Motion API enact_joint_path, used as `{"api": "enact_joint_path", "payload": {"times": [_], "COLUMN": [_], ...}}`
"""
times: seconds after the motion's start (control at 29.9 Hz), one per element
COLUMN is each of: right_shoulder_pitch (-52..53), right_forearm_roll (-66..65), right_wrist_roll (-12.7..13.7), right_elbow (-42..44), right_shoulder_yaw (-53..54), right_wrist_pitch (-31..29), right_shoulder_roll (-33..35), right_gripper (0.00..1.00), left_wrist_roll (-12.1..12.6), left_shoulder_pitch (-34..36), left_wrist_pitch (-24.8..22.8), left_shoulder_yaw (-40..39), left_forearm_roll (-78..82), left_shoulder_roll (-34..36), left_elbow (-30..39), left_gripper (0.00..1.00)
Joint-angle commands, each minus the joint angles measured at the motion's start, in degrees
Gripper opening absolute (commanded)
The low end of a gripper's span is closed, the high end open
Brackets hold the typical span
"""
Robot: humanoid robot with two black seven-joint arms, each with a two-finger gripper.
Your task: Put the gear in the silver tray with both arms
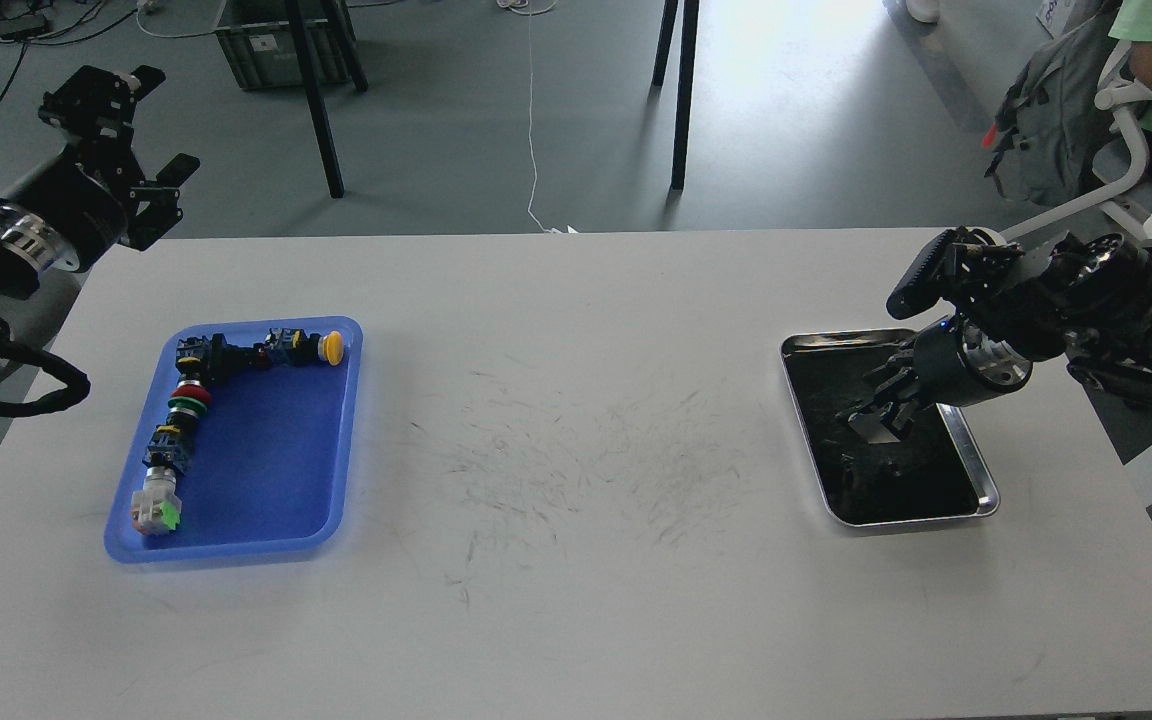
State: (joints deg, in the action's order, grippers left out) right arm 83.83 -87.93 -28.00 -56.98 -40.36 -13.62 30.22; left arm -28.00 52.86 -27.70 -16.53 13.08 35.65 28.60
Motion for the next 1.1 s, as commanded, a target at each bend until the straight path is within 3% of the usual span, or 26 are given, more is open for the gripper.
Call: {"api": "enact_joint_path", "payload": {"times": [0.0,0.2,0.33,0.47,0.84,1.07], "right_shoulder_pitch": [-0.5,-0.7,-2.3,-6.4,-19.0,-20.9], "right_forearm_roll": [4.6,11.4,19.4,27.2,43.4,59.0], "right_wrist_roll": [0.0,0.0,0.0,0.0,0.0,0.0], "right_elbow": [0.3,1.7,4.6,6.7,9.5,14.5], "right_shoulder_yaw": [2.9,7.2,12.7,21.8,47.5,50.0], "right_wrist_pitch": [-0.3,-0.3,0.3,0.4,2.0,4.4], "right_shoulder_roll": [0.0,0.1,-0.2,-0.8,-2.4,-7.0], "right_gripper": [0.68,0.69,0.77,0.84,0.92,0.94], "left_wrist_roll": [0.0,0.0,0.0,0.0,0.0,0.0], "left_shoulder_pitch": [0.1,0.5,0.8,0.9,1.0,1.0], "left_wrist_pitch": [-0.3,-0.3,-0.3,-0.3,-0.3,-0.3], "left_shoulder_yaw": [0.4,-0.2,-1.0,-0.7,-0.1,-0.5], "left_forearm_roll": [-0.2,-0.4,-1.5,-1.7,-1.6,-1.9], "left_shoulder_roll": [-0.6,-2.0,-2.1,-3.3,-6.6,-7.6], "left_elbow": [-0.9,-0.1,0.1,-0.6,-2.2,-3.5], "left_gripper": [0.99,0.99,0.99,0.98,0.99,0.99]}}
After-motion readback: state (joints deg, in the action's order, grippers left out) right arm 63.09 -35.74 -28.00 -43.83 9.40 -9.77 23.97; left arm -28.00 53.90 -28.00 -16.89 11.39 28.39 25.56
